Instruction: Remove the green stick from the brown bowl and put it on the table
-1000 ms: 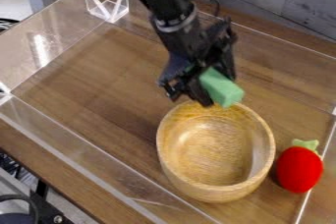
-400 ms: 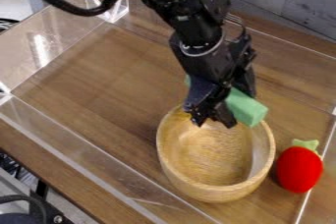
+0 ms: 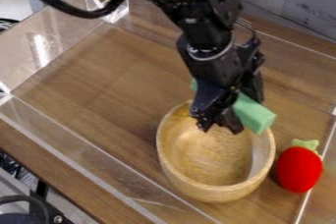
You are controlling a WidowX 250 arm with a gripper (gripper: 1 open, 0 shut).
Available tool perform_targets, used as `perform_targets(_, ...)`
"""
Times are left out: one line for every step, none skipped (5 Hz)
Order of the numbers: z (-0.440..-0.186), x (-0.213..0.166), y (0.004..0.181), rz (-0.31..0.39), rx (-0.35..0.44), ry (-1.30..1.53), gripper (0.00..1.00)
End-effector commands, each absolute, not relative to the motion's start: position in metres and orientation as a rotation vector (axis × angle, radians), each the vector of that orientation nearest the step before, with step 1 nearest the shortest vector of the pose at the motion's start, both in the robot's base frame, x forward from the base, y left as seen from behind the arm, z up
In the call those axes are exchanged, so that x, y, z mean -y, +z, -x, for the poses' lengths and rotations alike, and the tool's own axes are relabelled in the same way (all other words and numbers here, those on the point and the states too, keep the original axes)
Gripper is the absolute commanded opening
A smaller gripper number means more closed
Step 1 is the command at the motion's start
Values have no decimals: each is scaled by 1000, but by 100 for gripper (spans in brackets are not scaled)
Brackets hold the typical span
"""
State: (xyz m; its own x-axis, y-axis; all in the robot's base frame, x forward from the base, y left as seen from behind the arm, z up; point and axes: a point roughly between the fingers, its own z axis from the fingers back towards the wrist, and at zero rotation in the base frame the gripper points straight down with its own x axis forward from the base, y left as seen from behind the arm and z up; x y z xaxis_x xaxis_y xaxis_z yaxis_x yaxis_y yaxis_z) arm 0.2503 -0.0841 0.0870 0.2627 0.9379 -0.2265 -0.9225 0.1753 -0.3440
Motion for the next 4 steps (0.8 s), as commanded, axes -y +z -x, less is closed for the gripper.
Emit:
perform_targets(-254,84,105,498,90,1345,0)
perform_targets(-250,81,108,494,101,1390,0)
perform_targets(-254,84,110,488,97,1374,0)
perform_targets(-258,86,112,481,94,1360,0)
